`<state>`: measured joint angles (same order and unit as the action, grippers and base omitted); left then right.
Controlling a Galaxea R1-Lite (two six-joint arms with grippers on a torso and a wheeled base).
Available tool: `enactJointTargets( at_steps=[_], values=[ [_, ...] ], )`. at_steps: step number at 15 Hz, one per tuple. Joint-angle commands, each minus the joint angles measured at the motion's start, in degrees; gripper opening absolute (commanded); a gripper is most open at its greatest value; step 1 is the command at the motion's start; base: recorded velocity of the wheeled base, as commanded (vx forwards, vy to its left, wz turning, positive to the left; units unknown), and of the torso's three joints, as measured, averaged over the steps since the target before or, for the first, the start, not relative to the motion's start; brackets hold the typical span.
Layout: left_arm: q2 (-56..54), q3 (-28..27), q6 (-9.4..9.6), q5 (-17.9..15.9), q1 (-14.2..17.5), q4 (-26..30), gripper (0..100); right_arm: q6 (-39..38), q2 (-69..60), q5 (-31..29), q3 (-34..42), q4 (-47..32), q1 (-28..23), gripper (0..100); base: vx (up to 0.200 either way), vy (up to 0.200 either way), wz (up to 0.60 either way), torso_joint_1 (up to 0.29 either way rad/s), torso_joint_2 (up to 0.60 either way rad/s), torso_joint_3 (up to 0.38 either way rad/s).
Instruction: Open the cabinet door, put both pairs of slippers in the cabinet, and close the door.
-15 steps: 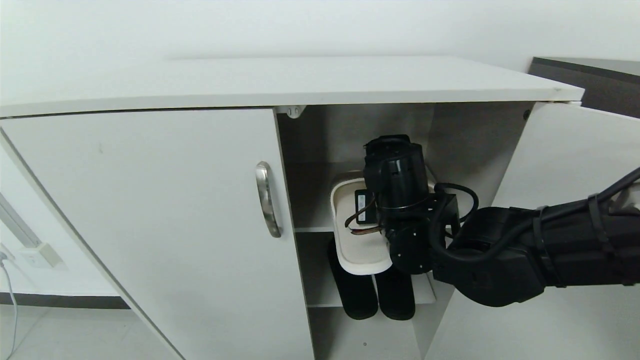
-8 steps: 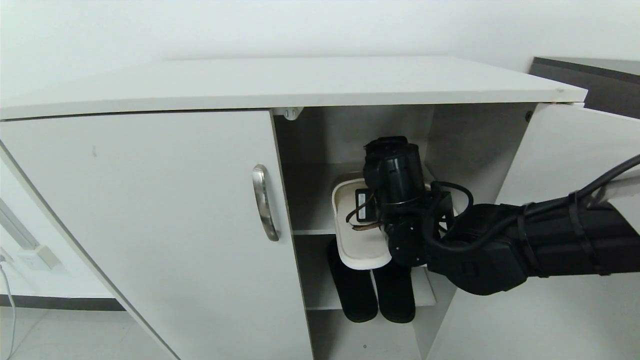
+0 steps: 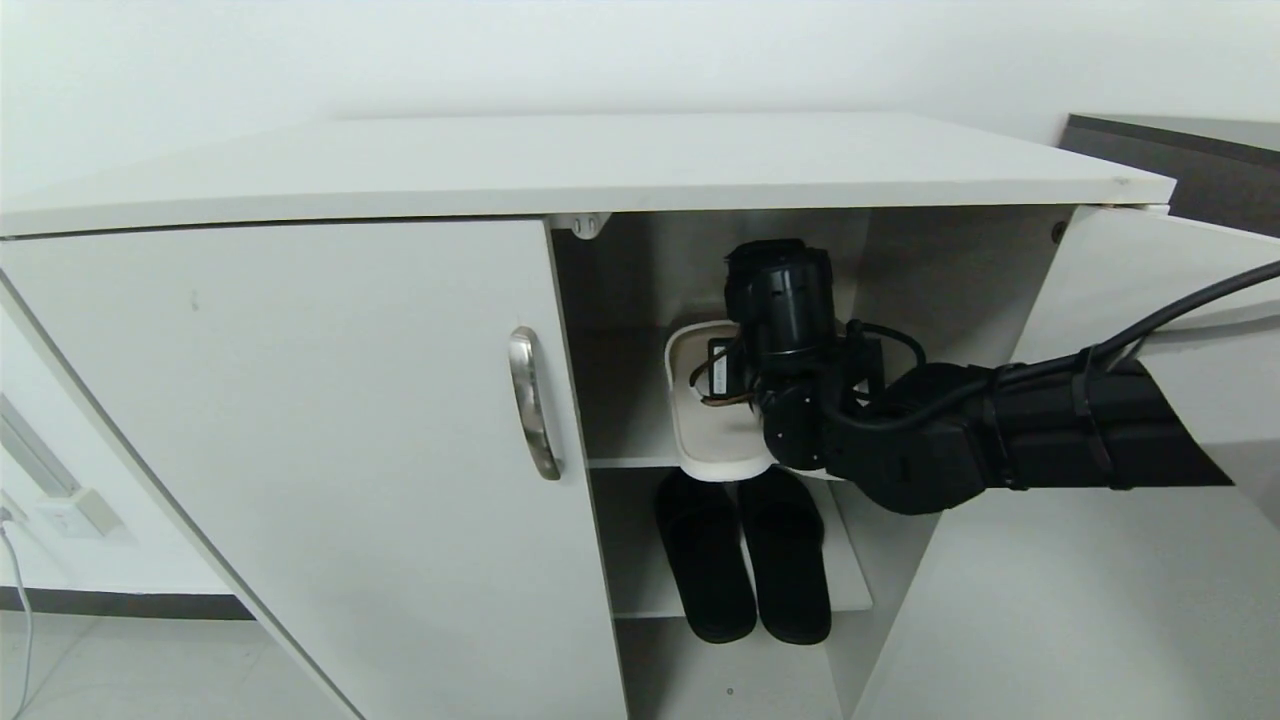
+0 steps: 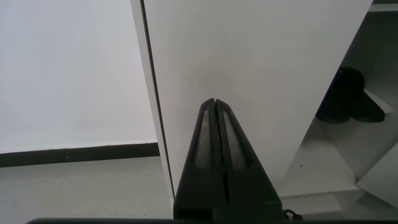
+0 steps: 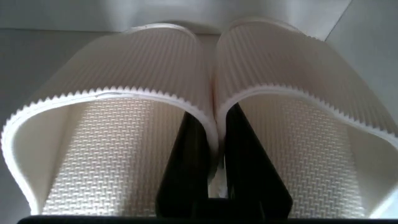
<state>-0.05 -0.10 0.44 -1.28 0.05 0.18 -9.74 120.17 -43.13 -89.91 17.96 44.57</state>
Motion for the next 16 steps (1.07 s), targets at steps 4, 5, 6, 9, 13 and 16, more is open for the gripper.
enactJointTargets(
  at_steps=[4,5,6,9,13,16],
  values=[
    [0.05,0.01,0.00,0.05,0.04,-0.01,0,0.51,3.31,-0.02,-4.84,-1.43,-0.98,0,0.000,0.000,0.00,0.000,0.00,0.000],
    [0.05,0.01,0.00,0.05,0.04,-0.01,0,0.78,3.49,-0.02,-4.84,-1.43,-0.98,0,0.000,0.000,0.00,0.000,0.00,0.000],
    [0.05,0.01,0.00,0.05,0.04,-0.01,0,0.86,3.58,-0.02,-4.84,-1.35,-1.15,0,0.000,0.000,0.00,0.000,0.00,0.000],
    [0.05,0.01,0.00,0.05,0.04,-0.01,0,0.69,3.66,-0.02,-4.40,-1.17,-1.24,0,0.000,0.000,0.00,0.000,0.00,0.000],
    [0.05,0.01,-0.09,0.05,0.04,-0.01,0,0.51,4.01,-0.02,-4.05,-0.99,-1.24,0,0.000,0.000,0.00,0.000,0.00,0.000],
    [0.05,0.01,-0.09,0.05,0.04,-0.01,0,0.42,3.93,-0.02,-3.96,-0.99,-1.15,100,0.000,0.000,0.00,0.000,0.00,0.000]
  ],
)
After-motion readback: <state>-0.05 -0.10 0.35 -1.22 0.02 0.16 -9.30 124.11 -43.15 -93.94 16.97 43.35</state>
